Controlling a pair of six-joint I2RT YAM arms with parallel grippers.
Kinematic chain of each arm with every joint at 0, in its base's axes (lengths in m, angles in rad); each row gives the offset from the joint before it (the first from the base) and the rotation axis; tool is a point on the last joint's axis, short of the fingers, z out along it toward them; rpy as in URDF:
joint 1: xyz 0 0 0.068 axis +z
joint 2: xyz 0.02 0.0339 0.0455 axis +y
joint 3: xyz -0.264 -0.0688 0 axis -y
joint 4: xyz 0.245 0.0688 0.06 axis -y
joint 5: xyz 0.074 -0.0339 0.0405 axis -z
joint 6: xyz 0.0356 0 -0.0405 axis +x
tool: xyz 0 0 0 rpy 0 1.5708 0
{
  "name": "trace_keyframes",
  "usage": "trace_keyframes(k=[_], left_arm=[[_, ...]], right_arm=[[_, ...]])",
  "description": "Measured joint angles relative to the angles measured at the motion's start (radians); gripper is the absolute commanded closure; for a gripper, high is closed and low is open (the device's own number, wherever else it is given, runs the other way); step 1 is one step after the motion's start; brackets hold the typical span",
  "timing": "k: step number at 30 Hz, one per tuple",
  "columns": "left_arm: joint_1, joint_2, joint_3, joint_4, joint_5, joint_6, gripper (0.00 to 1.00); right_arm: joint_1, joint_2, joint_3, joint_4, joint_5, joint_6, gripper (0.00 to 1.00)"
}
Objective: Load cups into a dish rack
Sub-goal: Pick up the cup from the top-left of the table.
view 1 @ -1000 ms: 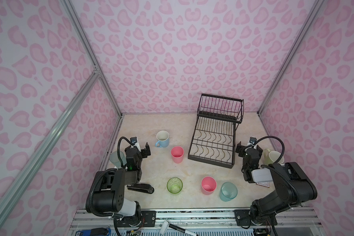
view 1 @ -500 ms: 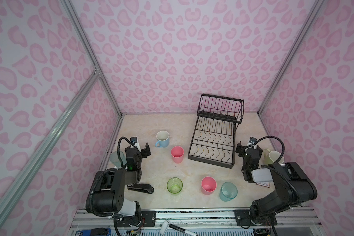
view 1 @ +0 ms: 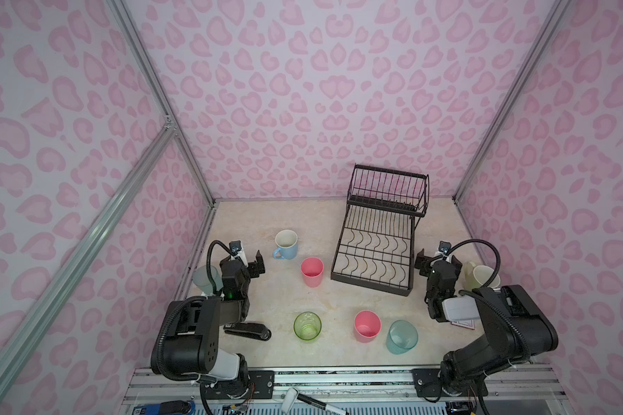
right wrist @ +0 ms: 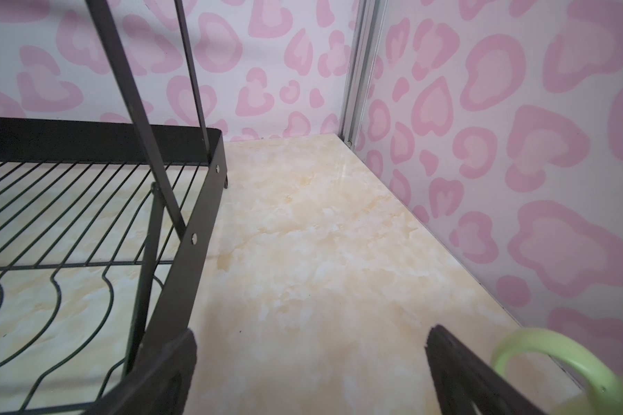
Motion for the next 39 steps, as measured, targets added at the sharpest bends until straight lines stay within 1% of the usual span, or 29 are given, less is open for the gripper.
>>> trace_keyframes(k=[5,13,21,27,30,33,34,39], left_arm=[[0.001,0.0,0.0,0.0,0.001,0.0,0.04],[0.001,-0.002,0.0,-0.001,0.003,0.0,0.03],[0.001,-0.111,0.042,-0.101,-0.002,-0.003,0.03],[-0.004,-0.152,0.119,-0.256,-0.041,-0.018,0.02],[-0.006,-0.177,0.168,-0.347,-0.054,-0.048,0.01],[-0.019,-0.202,0.22,-0.443,-0.064,-0.072,0.01],[-0.028,-0.208,0.246,-0.483,-0.066,-0.077,0.03],[-0.063,-0.21,0.385,-0.691,-0.1,-0.134,0.03]], right_arm=[[0.032,0.008,-0.023,0.046,0.032,-0.023,0.01],[0.048,-0.01,-0.054,0.105,0.061,-0.049,0.01],[0.059,-0.071,-0.079,0.121,0.08,-0.056,0.01],[0.085,-0.15,-0.097,0.111,0.134,-0.062,0.01],[0.094,-0.202,-0.098,0.086,0.168,-0.068,0.03],[0.098,-0.283,-0.097,0.024,0.2,-0.062,0.03],[0.098,-0.305,-0.093,-0.006,0.207,-0.053,0.02],[0.103,-0.428,-0.069,-0.148,0.196,-0.037,0.03]])
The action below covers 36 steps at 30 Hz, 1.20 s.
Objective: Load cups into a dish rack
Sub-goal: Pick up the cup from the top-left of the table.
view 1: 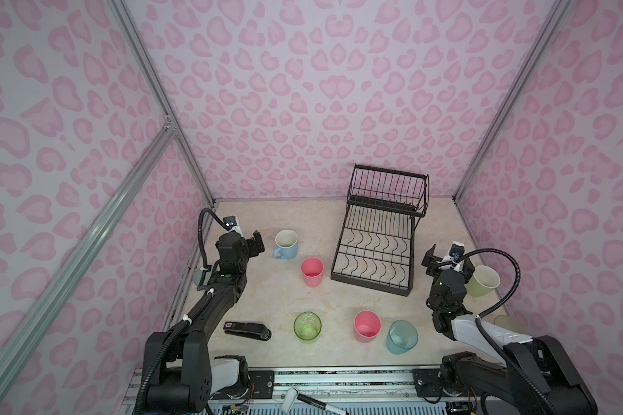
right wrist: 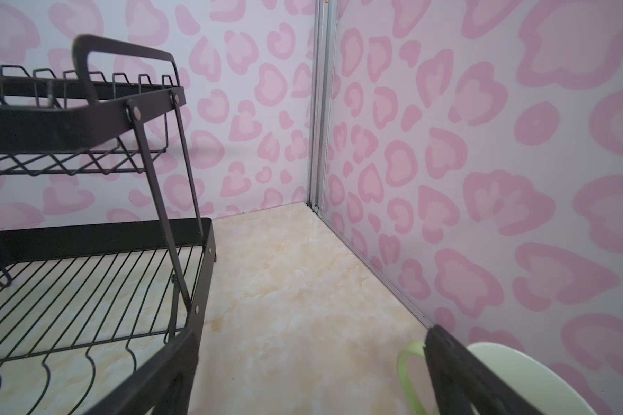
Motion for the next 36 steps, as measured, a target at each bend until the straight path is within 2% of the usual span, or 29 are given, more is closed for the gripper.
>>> trace_keyframes(k=[4,8,11,16,21,25,32,36], left_arm=[[-0.014,0.012,0.124,-0.189,-0.03,-0.075,0.03],[-0.029,0.021,0.211,-0.367,-0.029,-0.145,0.0],[-0.05,0.023,0.265,-0.48,-0.02,-0.185,0.04],[-0.112,0.019,0.312,-0.655,0.005,-0.222,0.11],[-0.175,0.004,0.315,-0.803,0.022,-0.235,0.13],[-0.222,0.008,0.325,-0.866,0.046,-0.207,0.13],[-0.225,0.093,0.428,-0.907,0.086,-0.045,0.12],[-0.225,0.145,0.486,-0.913,0.092,0.006,0.14]], right_arm=[[0.019,-0.061,0.046,-0.13,-0.025,0.021,0.04],[0.085,-0.088,0.128,-0.286,-0.024,0.055,0.05],[0.13,-0.089,0.206,-0.421,-0.02,0.102,0.05],[0.221,-0.084,0.339,-0.664,-0.024,0.184,0.06],[0.311,-0.078,0.433,-0.858,-0.051,0.263,0.12],[0.373,-0.075,0.449,-0.959,-0.113,0.311,0.14],[0.46,-0.077,0.439,-0.996,-0.186,0.328,0.15],[0.485,-0.078,0.443,-1.003,-0.209,0.325,0.14]])
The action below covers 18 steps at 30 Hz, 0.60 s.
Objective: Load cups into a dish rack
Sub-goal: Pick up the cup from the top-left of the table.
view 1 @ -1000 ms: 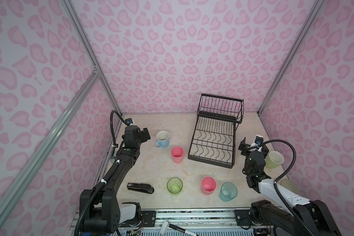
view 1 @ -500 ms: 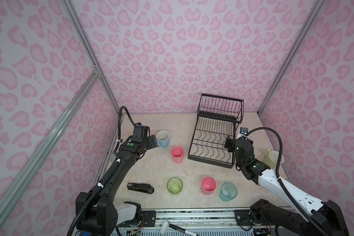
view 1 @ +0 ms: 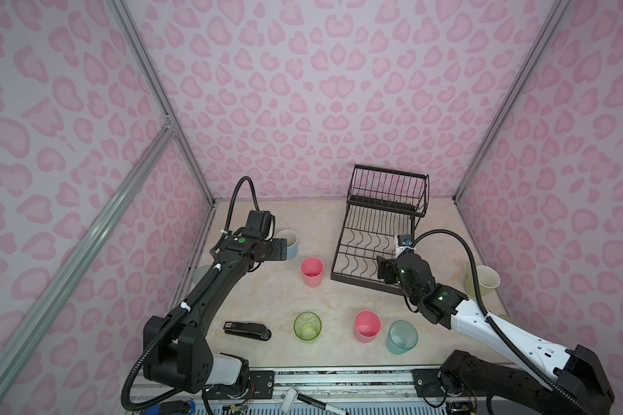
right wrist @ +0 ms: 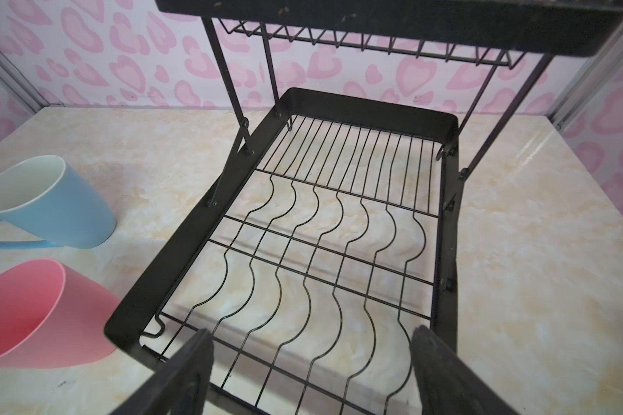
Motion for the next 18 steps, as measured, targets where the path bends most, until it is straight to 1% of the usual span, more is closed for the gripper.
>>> trace_keyframes(k=[5,9,14,18], left_arm=[[0.001,0.085,0.085,-0.01,-0.013,0.085,0.14],[0.002,0.179,0.183,-0.029,-0.014,0.169,0.17],[0.002,0.283,0.272,-0.032,0.011,0.26,0.28],[0.002,0.354,0.313,-0.049,0.027,0.319,0.34]], right_arm=[[0.014,0.002,0.026,-0.01,-0.051,-0.037,0.14],[0.027,0.011,0.061,-0.016,-0.104,-0.084,0.14],[0.037,0.019,0.084,-0.034,-0.146,-0.118,0.14],[0.052,0.03,0.098,-0.039,-0.169,-0.128,0.14]])
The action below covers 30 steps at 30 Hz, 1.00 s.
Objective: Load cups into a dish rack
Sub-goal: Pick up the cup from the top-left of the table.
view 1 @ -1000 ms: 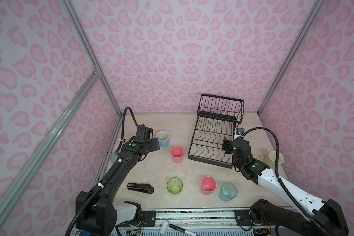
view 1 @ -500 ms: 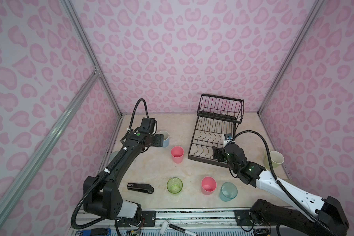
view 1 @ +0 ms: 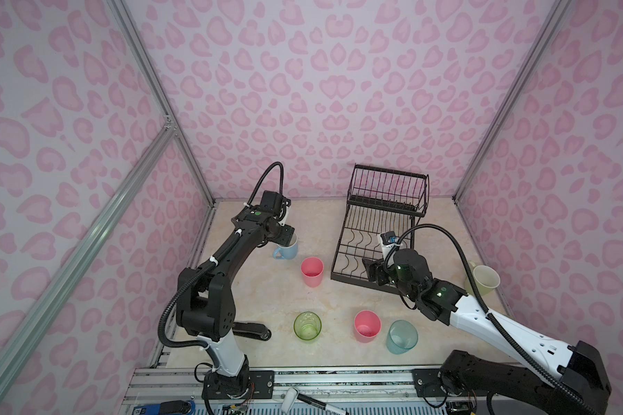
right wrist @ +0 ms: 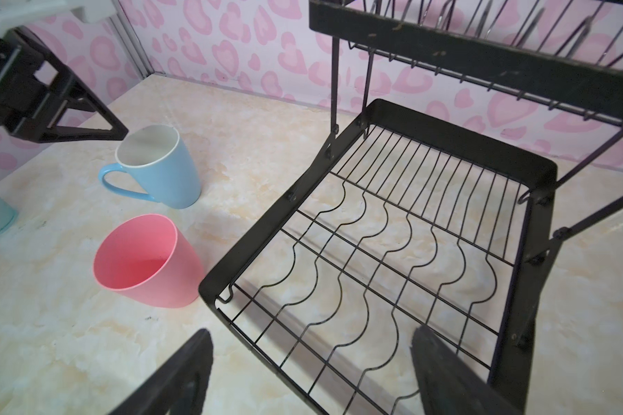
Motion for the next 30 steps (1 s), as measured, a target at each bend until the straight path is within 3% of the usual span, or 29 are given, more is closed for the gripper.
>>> trace_keyframes(k=[17,30], left_arm=[[0.047,0.163,0.118,-0.003,-0.037,0.114,0.42],[0.055,0.224,0.179,-0.01,0.026,0.153,0.55]], right_arm=[[0.075,0.107,0.044,0.002,0.014,-0.019,0.14],[0.1,0.132,0.054,0.015,0.061,-0.018,0.14]])
